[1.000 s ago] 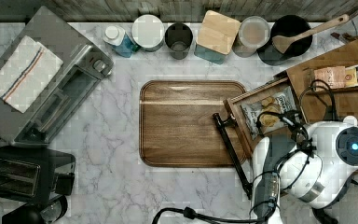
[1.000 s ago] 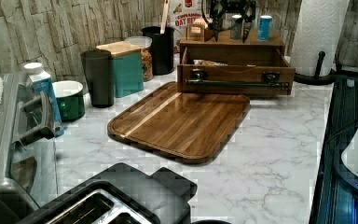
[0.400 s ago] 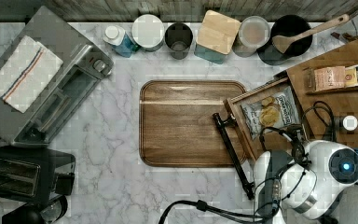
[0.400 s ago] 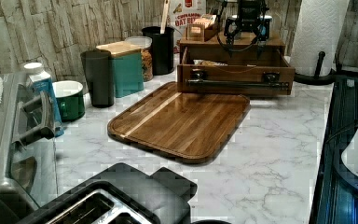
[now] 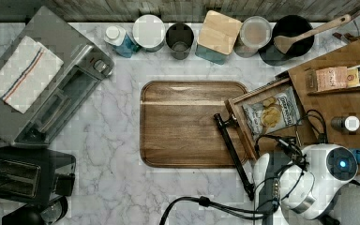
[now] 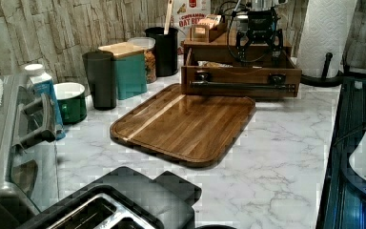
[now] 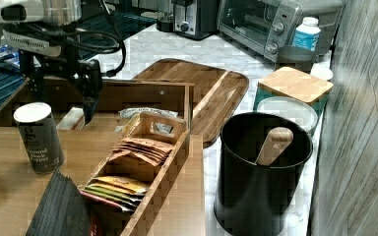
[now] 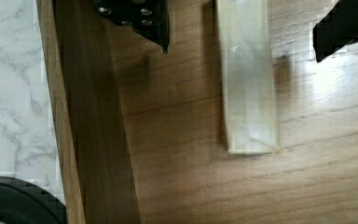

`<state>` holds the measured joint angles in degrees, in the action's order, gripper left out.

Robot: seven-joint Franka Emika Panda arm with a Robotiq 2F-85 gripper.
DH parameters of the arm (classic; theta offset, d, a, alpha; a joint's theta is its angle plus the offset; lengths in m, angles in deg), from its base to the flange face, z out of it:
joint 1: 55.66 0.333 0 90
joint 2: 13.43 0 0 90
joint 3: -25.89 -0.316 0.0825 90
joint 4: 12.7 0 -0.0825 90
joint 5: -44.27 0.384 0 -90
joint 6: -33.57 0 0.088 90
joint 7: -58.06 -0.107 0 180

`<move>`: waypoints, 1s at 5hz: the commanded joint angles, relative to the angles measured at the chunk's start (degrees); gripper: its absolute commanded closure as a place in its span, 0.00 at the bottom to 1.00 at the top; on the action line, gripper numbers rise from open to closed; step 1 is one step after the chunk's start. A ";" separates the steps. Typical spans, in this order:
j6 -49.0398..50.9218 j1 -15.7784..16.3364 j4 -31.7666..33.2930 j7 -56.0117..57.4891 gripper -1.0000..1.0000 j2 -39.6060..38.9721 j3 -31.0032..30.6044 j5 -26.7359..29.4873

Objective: Pick up the butter.

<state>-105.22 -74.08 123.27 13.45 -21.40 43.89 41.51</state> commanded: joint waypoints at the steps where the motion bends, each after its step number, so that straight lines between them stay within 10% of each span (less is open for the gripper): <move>1: -9.95 -3.16 2.20 5.06 0.00 -2.65 1.40 2.10; 3: -8.86 -4.96 0.92 11.65 0.00 -5.11 -0.08 7.70; 4: -11.38 -4.63 1.32 12.46 1.00 -6.59 -0.75 10.98; 5: -9.34 -5.70 -0.10 16.72 1.00 -7.76 -2.02 15.24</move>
<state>-115.01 -78.98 124.05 25.05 -25.58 43.25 54.11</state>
